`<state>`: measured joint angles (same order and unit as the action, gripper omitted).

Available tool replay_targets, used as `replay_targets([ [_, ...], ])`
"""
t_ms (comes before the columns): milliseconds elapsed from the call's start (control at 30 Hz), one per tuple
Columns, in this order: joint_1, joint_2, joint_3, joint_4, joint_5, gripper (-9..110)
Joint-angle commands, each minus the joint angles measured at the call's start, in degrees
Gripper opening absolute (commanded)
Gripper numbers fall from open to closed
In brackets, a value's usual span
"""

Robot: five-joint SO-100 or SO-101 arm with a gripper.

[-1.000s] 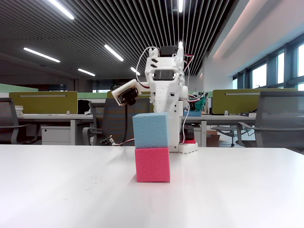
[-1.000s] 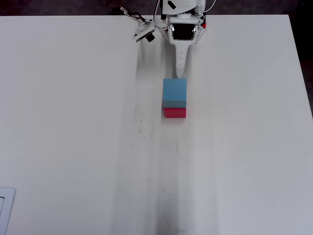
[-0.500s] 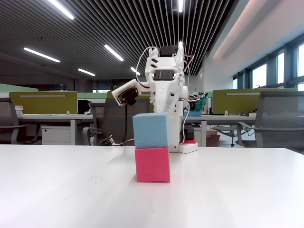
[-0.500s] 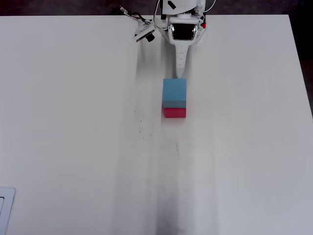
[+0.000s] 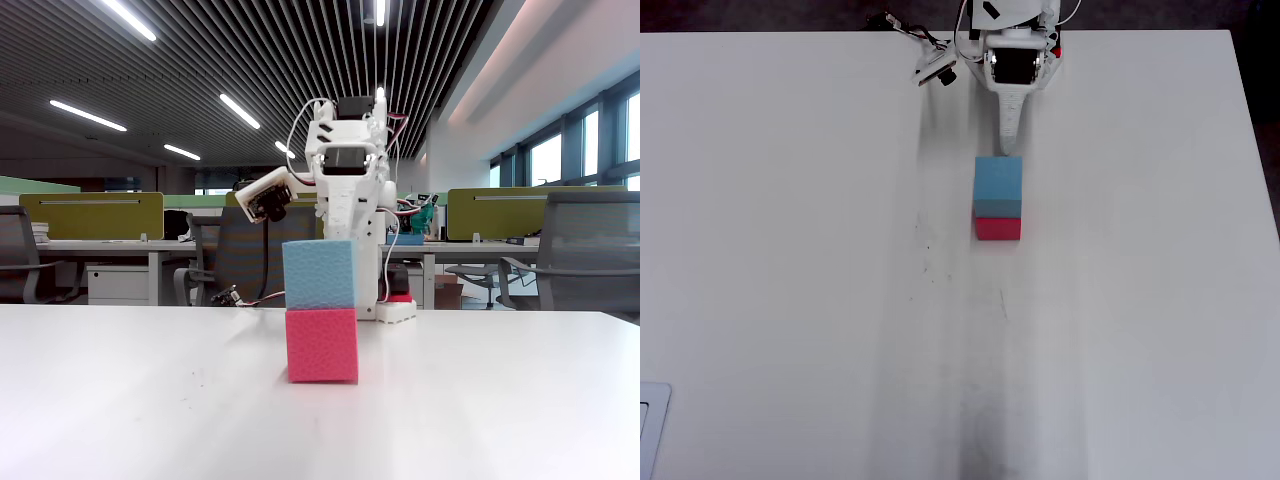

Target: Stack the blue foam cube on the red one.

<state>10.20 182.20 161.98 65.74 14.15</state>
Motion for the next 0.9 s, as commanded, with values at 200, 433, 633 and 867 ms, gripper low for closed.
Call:
replay_targets([
  [200,-0.53,0.18,0.09,-0.7,-0.53,6],
  [433,-1.23,0.18,0.0,-0.09,-0.53,6],
  [633,-1.23,0.18,0.0,-0.09,-0.53,5],
  [867,-1.23,0.18,0.0,-0.09,-0.26,6],
])
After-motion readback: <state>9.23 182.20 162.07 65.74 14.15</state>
